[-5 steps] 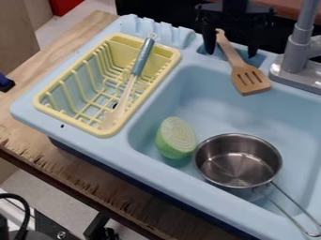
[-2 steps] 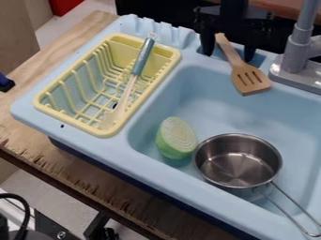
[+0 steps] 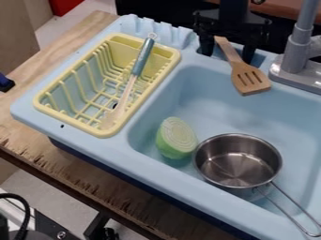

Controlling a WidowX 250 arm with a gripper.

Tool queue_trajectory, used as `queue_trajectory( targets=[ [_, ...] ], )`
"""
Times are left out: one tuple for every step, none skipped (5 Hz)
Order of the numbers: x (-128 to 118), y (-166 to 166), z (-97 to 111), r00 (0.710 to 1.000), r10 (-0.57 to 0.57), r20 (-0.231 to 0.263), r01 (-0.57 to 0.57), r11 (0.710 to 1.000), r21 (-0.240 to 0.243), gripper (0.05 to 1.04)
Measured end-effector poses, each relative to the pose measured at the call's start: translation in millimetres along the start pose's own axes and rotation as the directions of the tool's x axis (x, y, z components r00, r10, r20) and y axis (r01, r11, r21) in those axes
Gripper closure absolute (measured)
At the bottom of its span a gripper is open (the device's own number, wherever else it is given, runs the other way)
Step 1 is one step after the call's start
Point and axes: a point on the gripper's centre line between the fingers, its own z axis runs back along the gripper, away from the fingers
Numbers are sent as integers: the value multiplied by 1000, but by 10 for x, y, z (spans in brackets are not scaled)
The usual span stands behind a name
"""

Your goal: Put the wooden spatula on the top of the silver pot in the sink

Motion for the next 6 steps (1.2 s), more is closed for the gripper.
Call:
queue_trajectory(
  targets=[
    [-9, -16, 1, 1000, 11, -16, -11, 1000, -8, 388],
    [-4, 4, 1, 998, 56, -15, -56, 998, -1, 671],
    [-2, 12, 19, 997, 73, -17, -73, 997, 6, 783],
    [13, 29, 72, 993, 113, -20, -112, 993, 21, 783],
    [9, 27, 109, 988, 151, -30, -151, 988, 25, 783],
    [8, 64, 160, 978, 204, -46, -204, 979, 24, 783]
  ],
)
